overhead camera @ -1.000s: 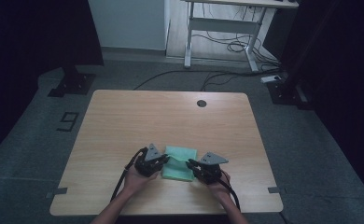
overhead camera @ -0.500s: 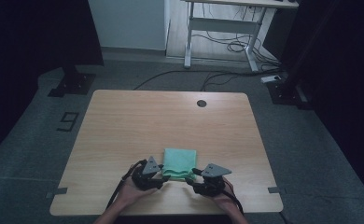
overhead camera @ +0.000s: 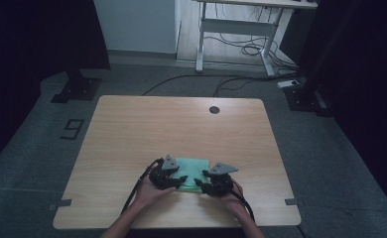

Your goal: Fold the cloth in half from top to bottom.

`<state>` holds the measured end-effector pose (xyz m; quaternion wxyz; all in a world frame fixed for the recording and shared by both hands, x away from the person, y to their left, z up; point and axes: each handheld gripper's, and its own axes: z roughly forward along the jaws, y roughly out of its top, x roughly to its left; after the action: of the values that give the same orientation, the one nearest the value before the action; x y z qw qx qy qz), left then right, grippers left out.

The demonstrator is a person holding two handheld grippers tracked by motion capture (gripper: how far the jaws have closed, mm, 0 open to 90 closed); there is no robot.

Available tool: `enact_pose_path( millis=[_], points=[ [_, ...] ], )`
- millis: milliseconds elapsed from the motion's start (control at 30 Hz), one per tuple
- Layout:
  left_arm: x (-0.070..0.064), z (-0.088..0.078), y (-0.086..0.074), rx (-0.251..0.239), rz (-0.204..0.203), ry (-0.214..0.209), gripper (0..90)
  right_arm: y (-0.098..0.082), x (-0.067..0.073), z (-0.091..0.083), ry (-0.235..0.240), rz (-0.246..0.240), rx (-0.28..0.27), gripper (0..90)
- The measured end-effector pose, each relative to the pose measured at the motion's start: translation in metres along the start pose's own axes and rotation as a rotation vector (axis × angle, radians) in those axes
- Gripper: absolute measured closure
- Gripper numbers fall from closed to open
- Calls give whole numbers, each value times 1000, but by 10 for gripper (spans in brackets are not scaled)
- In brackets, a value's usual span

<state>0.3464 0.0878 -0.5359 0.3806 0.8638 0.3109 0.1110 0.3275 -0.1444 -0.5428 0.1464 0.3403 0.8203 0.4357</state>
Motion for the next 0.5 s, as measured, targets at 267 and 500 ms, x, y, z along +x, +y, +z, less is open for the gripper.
enact_pose_path(
  millis=[267, 500],
  points=[
    [-7, 2, -7, -4, 18, 29, 462, -20, 13, -14, -13, -49, 40, 451],
    [-6, 3, -6, -3, -6, 21, 461, 9, 5, -16, -41, -23, -56, 466]
  ],
)
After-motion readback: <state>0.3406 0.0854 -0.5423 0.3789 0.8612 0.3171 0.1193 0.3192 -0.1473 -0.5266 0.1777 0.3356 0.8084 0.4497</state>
